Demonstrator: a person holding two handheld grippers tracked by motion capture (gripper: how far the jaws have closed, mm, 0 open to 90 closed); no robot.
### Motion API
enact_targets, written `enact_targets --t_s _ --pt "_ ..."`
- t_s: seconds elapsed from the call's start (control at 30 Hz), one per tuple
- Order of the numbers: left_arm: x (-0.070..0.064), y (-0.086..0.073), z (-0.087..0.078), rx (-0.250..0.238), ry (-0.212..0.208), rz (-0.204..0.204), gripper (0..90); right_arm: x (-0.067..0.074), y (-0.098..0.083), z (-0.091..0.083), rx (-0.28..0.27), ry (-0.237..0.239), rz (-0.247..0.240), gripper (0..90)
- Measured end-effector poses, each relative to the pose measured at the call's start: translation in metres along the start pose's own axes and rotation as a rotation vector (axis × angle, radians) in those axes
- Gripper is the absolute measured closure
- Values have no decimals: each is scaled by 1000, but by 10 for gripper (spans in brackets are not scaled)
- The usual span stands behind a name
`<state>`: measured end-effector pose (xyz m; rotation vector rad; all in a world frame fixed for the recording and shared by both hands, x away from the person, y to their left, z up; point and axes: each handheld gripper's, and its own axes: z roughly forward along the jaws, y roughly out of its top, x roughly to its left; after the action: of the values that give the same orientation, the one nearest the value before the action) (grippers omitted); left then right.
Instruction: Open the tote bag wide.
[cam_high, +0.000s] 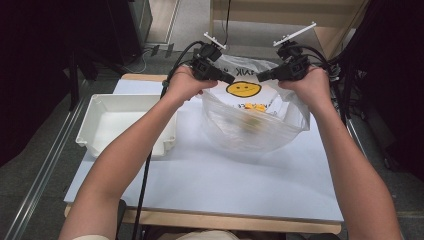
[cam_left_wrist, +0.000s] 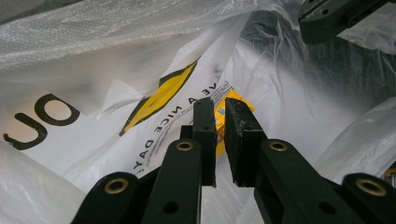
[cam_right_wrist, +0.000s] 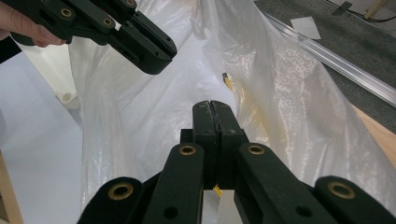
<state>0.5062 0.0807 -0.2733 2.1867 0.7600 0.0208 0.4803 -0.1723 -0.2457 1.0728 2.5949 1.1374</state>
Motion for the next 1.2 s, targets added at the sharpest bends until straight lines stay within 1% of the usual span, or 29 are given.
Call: enact_targets --t_s 0.27,0.4,0.53,0.6,0.7,0.77,0.83,0.9,0.97,1.0,1.1,1.2 --pt "3 -9 13 10 -4 -18 831 -9 -11 6 -2 -5 25 900" --pt "4 -11 17 18 -3 -22 829 -15 -16 9 0 -18 28 900" --pt "6 -13 20 27 -2 -24 829 -21 -22 11 -4 -19 40 900" --pt "6 -15 21 29 -1 -27 827 -23 -25 12 -9 -25 37 900" --pt "8 -17 24 32 3 -28 823 -26 -30 14 -11 -26 49 900" --pt "10 -19 26 28 -1 -38 823 -27 -33 15 -15 -25 55 900" --pt "11 -21 29 31 0 -40 825 -29 -35 16 -15 -24 53 900" --pt "12 -22 31 39 2 -33 826 -30 -37 17 -15 -22 58 900" --pt "13 -22 33 36 -1 -34 826 -32 -38 18 -23 -18 59 900" --pt "14 -23 34 38 1 -36 826 -33 -39 18 -25 -19 53 900" --pt "16 -26 36 23 -4 -53 827 -35 -43 20 -31 -19 68 900" --pt "17 -30 40 33 -3 -59 827 -39 -47 21 -39 -15 80 900"
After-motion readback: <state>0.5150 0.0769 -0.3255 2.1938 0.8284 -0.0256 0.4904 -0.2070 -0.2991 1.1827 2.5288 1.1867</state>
